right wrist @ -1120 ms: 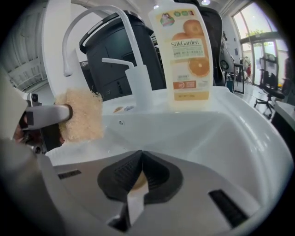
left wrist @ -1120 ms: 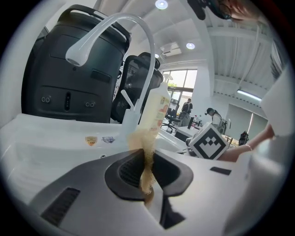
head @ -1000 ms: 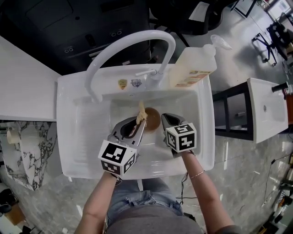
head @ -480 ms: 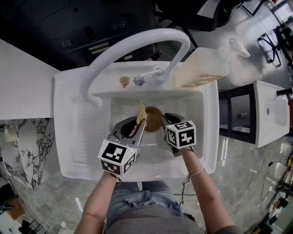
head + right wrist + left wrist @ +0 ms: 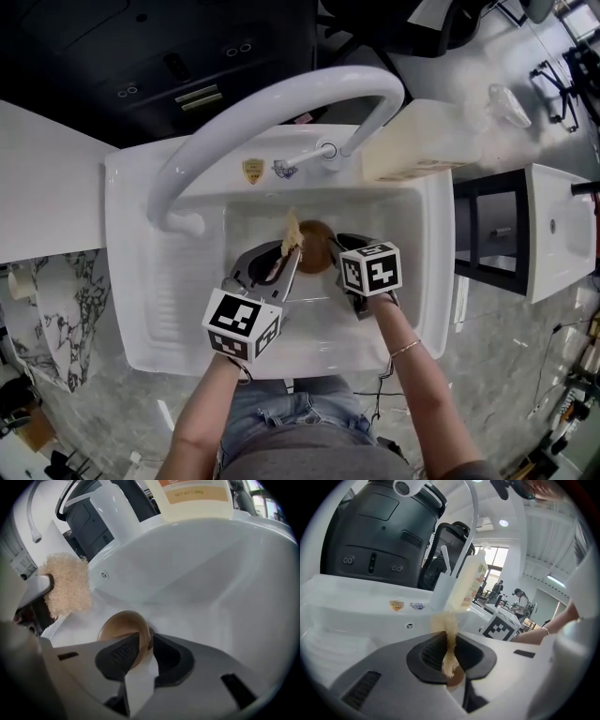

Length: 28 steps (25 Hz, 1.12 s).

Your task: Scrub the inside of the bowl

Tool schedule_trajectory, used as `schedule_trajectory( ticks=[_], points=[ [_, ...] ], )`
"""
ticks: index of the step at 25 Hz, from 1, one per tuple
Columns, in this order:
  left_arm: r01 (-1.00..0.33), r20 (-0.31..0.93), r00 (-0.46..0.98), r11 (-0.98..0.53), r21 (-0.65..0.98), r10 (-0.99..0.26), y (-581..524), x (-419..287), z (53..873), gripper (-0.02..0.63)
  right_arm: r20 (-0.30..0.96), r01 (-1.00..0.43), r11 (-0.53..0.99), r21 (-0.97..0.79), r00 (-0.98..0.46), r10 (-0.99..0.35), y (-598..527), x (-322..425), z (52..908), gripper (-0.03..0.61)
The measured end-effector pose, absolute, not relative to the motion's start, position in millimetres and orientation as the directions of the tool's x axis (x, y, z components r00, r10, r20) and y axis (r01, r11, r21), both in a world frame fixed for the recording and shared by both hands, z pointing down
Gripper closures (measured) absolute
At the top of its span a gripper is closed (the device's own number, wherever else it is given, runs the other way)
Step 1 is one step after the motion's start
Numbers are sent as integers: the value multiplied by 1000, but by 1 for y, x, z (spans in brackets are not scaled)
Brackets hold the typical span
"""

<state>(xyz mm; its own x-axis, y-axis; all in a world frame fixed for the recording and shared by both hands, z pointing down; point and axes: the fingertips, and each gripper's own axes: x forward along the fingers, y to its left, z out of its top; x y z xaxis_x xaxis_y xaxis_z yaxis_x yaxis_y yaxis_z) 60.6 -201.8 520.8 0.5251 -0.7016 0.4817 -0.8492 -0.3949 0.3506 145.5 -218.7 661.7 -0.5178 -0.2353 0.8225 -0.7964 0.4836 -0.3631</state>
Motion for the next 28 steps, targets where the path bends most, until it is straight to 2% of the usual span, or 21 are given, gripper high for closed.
schedule_trajectory(
  ticks=[6, 9, 15, 22, 28],
  points=[
    [-851, 486, 522, -387, 356, -701, -204, 57, 524, 568, 840, -809, 466, -359, -498, -217, -218, 147, 672, 496],
    [-852, 488, 520, -382, 358, -701, -204, 53, 524, 568, 845, -814, 459, -356, -490, -215, -218, 148, 672, 531],
    [-855, 487, 515, -378, 356, -706, -201, 47, 522, 568, 843, -819, 453, -352, -488, -227, -220, 147, 667, 551],
    [-845, 469, 532, -404, 351, -705, -195, 47, 511, 568, 849, -831, 437, -345, -475, -232, -218, 148, 654, 555],
    [-838, 444, 543, -429, 336, -713, -188, 45, 494, 568, 816, -856, 385, -346, -477, -327, -225, 156, 617, 555]
  ],
)
